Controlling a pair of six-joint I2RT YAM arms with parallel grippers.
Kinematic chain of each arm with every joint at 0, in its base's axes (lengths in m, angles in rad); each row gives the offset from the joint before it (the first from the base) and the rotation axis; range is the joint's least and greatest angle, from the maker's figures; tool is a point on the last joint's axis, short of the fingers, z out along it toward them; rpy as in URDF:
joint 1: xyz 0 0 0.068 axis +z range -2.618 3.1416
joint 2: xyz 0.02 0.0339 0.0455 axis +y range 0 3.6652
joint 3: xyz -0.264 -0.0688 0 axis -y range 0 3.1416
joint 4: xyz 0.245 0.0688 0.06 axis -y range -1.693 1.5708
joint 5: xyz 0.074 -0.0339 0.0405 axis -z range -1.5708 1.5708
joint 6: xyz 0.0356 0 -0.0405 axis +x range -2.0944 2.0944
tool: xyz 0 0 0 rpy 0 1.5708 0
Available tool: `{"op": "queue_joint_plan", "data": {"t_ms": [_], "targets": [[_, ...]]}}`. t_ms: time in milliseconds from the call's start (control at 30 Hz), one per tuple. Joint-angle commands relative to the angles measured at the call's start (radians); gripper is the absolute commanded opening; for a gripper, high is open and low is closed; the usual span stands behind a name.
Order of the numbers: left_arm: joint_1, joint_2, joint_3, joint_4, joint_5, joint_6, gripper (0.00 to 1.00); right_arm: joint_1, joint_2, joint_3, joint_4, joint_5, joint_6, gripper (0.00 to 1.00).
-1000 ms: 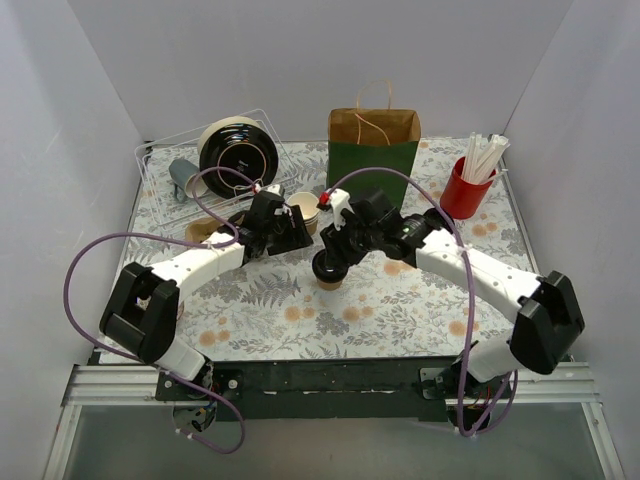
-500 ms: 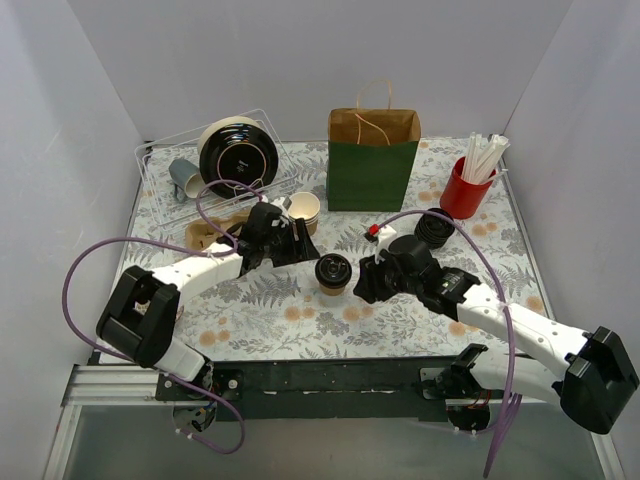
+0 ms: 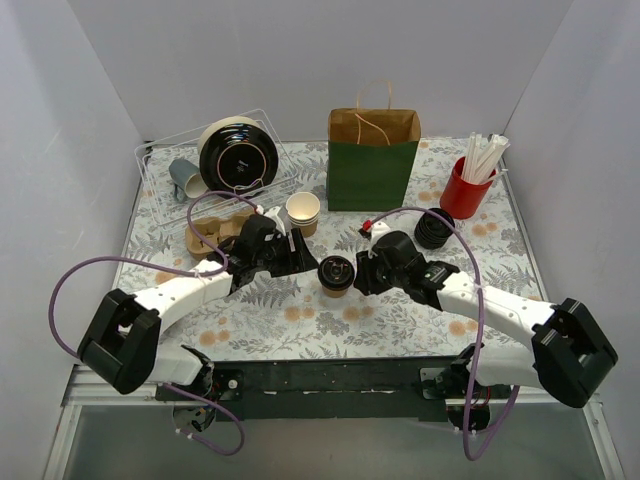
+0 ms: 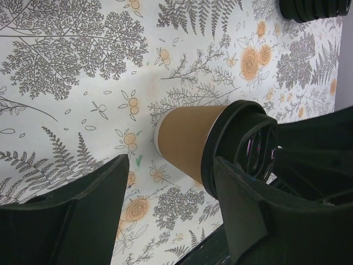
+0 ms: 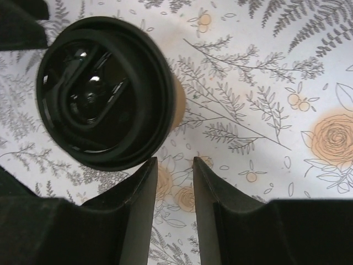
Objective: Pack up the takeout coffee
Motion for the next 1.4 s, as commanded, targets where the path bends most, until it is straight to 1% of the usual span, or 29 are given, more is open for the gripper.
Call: {"op": "queue_joint_plan", "data": {"t_ms": [0,233,433,467,700,900,1067,1167,1233,1367], "targets": [[-0.021,-0.043,-0.027,0.015,-0.023,-0.013,0.63,-0.026,0.022,0.059,0.010,0.050,-0.010,0.39],[-0.043,-0.064,-0.055,0.017,-0.054,-0.032,0.63,-0.071,0.053,0.088,0.033,0.049,-0.060,0.38],[-0.075,-0.099,-0.049,0.000,-0.091,-0.050,0.63,-0.108,0.131,0.147,0.041,0.009,-0.088,0.39],[-0.089,-0.104,-0.047,-0.006,-0.097,-0.053,0.63,-0.109,0.149,0.165,0.044,-0.027,-0.091,0.38],[-0.142,-0.145,-0.046,-0.037,-0.147,-0.093,0.63,-0.114,0.241,0.255,0.044,-0.069,-0.123,0.38],[-0.155,-0.171,-0.049,-0.054,-0.169,-0.105,0.63,-0.121,0.299,0.305,0.038,-0.094,-0.137,0.38],[-0.158,-0.188,-0.027,-0.074,-0.186,-0.107,0.63,-0.125,0.359,0.370,0.033,-0.169,-0.176,0.38],[-0.158,-0.210,-0.003,-0.113,-0.227,-0.099,0.63,-0.125,0.392,0.435,-0.006,-0.164,-0.195,0.38],[-0.158,-0.210,0.034,-0.176,-0.311,-0.090,0.63,-0.132,0.399,0.466,-0.054,-0.138,-0.186,0.41],[-0.156,-0.194,0.078,-0.206,-0.313,-0.035,0.63,-0.152,0.382,0.545,-0.161,-0.066,-0.169,0.43]]}}
